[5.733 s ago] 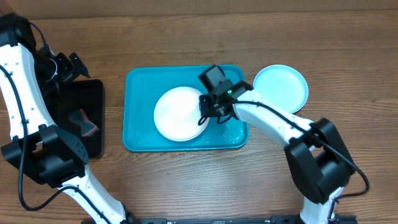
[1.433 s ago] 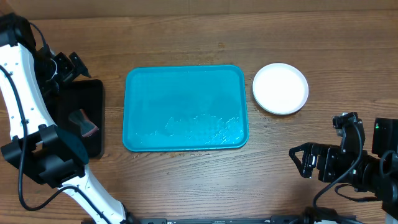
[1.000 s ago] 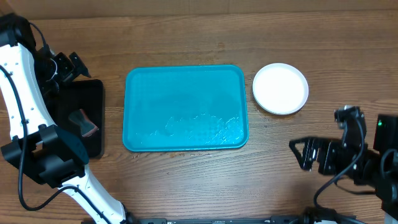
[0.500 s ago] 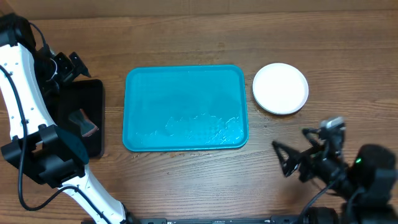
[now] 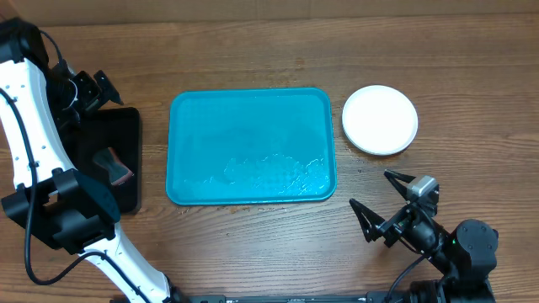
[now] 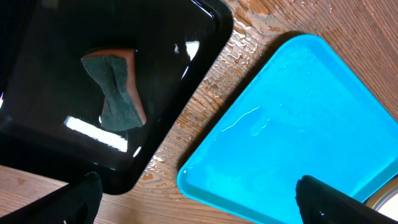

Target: Clean dirty plates on tray and stack at the side

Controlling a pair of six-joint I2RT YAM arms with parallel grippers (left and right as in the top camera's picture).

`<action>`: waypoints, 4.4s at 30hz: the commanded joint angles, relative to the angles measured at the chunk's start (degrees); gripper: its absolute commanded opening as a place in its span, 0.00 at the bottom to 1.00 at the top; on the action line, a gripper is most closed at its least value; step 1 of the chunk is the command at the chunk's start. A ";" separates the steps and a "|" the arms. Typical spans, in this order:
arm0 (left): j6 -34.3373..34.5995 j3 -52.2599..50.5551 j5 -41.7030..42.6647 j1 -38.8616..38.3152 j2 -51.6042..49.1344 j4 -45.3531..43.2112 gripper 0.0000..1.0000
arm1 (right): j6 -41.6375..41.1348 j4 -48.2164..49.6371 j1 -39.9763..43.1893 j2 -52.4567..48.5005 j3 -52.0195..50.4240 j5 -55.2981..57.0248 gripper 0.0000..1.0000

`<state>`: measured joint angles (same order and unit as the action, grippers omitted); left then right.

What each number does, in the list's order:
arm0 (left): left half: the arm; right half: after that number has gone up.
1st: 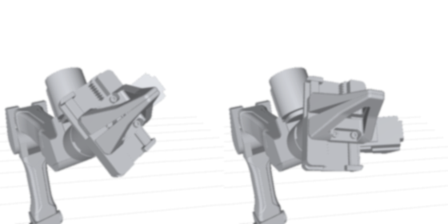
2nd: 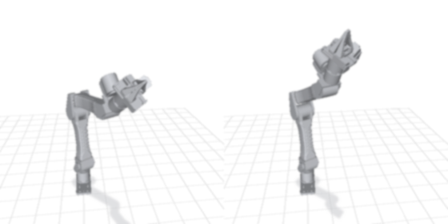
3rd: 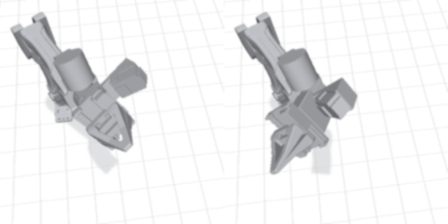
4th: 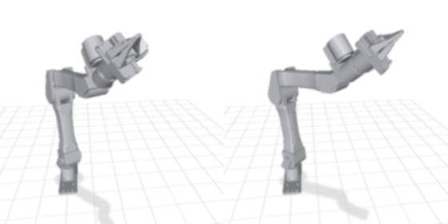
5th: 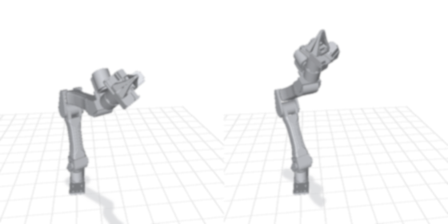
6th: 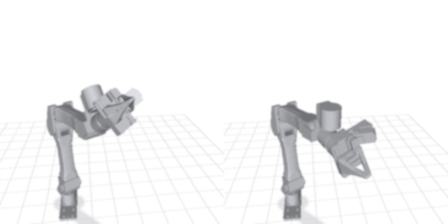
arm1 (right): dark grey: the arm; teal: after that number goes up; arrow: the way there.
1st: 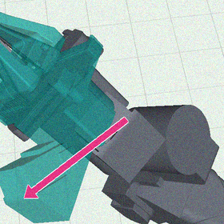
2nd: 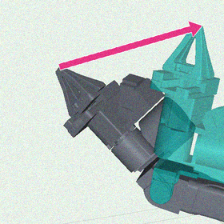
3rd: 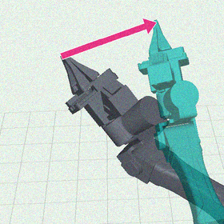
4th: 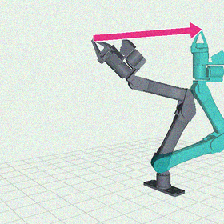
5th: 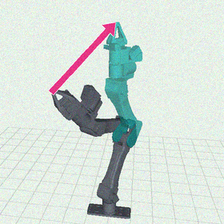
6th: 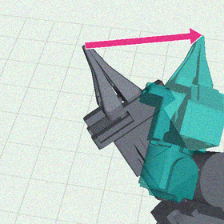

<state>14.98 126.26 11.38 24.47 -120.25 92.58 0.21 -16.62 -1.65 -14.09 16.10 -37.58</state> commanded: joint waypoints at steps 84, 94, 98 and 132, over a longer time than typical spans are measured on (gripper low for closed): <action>-0.66 0.17 0.46 -0.13 -0.31 -0.07 1.00 | -0.17 13.14 -1.29 13.92 -15.63 23.61 1.00; -0.66 0.17 0.46 -0.13 -0.09 -0.09 1.00 | -0.17 13.14 -1.29 13.92 -15.65 23.61 1.00; -0.63 0.17 0.46 -0.15 2.03 -0.07 1.00 | -0.17 13.14 -1.29 13.92 -15.63 23.61 1.00; -2.82 -13.92 -2.99 -16.98 42.38 -2.84 1.00 | -0.17 13.14 -1.29 13.92 -15.65 23.61 1.00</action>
<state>14.20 118.61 9.56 8.91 -82.85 93.06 0.03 -3.88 -2.72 -0.73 1.06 -14.37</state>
